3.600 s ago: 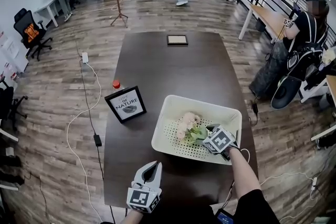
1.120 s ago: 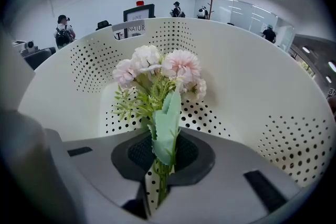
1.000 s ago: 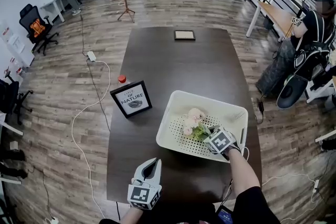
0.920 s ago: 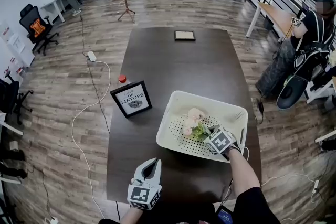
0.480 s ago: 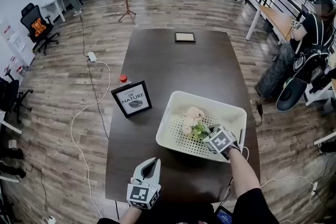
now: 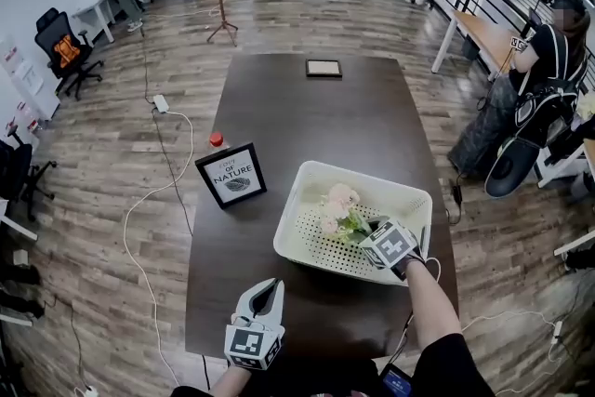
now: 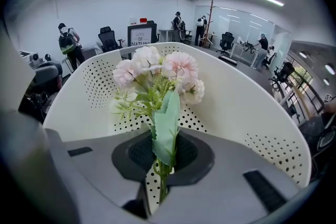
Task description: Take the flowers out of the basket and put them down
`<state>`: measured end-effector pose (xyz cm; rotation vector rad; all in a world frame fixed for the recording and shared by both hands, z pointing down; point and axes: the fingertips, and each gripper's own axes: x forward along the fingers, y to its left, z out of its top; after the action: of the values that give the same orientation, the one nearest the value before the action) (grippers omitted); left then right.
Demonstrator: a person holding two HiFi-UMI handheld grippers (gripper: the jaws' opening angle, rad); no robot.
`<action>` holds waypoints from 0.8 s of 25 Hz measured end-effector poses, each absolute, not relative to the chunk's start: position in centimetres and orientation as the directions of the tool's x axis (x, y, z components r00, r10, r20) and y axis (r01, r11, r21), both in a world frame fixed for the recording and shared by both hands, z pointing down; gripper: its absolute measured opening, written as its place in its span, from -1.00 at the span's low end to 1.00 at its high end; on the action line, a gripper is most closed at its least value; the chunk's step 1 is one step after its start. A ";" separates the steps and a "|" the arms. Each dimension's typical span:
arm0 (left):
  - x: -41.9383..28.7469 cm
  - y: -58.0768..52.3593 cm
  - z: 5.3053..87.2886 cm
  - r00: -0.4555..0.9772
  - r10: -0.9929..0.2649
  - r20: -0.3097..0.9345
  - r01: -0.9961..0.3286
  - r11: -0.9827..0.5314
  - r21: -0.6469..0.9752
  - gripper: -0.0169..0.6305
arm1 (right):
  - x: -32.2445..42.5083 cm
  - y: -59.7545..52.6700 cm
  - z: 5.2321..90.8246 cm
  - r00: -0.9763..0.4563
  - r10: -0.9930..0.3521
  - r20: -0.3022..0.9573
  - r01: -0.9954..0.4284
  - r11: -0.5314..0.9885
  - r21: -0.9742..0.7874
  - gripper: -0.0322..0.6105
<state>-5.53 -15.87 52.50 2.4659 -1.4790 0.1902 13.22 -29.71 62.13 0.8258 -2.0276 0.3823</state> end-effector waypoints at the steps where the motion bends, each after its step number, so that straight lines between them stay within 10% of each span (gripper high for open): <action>1: -5.5 -15.9 52.5 0.473 -0.847 0.242 -0.881 -0.448 0.153 -0.92 | 13.2 -29.6 62.0 -0.386 -0.406 0.828 -0.681 0.731 0.041 -0.76; 20: -5.2 -15.2 52.0 0.485 -0.843 0.231 -0.875 -0.466 0.134 -0.92 | 13.3 -28.8 59.5 -0.394 -0.435 0.810 -0.682 0.729 0.059 -0.76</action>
<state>-5.22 -15.24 51.99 2.4976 -1.4723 0.1937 13.27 -28.80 59.51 0.8456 -2.0490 0.3558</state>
